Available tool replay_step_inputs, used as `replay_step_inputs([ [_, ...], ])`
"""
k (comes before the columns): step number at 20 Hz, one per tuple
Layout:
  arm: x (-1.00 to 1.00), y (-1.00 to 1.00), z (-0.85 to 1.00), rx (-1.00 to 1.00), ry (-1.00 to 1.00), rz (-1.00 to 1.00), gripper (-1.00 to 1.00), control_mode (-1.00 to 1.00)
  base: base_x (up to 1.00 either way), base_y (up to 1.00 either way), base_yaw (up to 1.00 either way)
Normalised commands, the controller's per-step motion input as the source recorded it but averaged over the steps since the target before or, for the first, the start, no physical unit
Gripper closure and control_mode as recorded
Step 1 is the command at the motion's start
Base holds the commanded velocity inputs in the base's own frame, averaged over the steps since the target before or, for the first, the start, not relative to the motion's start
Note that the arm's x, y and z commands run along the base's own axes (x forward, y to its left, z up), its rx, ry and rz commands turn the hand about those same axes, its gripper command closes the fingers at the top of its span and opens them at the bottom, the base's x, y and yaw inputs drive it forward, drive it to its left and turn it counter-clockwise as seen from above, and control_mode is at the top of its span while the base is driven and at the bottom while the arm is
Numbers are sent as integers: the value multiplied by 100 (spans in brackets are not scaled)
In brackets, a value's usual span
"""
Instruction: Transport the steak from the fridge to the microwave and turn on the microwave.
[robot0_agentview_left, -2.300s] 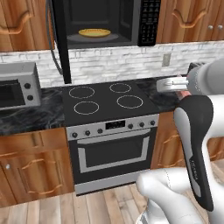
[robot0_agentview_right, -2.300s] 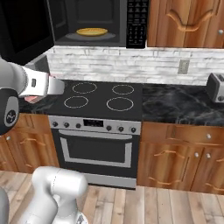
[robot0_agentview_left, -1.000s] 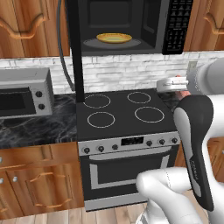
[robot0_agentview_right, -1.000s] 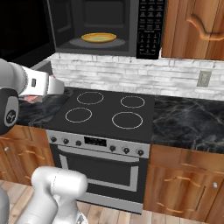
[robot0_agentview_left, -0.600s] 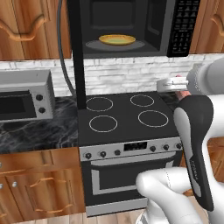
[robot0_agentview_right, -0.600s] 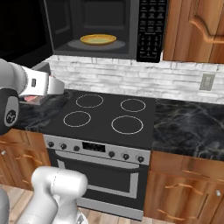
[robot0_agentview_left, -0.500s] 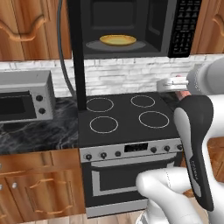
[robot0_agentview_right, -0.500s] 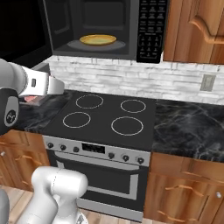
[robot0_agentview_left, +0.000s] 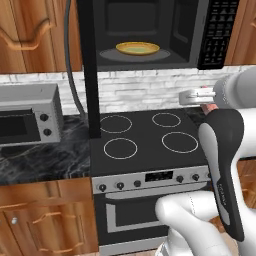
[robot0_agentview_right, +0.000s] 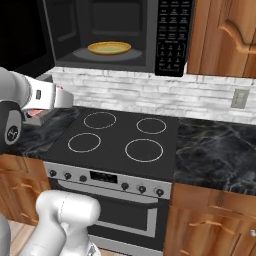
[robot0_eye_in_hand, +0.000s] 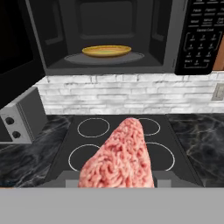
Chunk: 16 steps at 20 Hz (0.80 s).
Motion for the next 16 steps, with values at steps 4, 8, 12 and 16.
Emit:
replay_step_inputs([
  [4, 0, 0, 0, 0, 0, 0, 100, 100, 38, 12, 0],
  [8, 0, 0, 0, 0, 0, 0, 100, 100, 39, 13, 1],
  [12, 0, 0, 0, 0, 0, 0, 100, 100, 34, 17, 1],
  [16, 0, 0, 0, 0, 0, 0, 100, 100, 29, 23, 1],
])
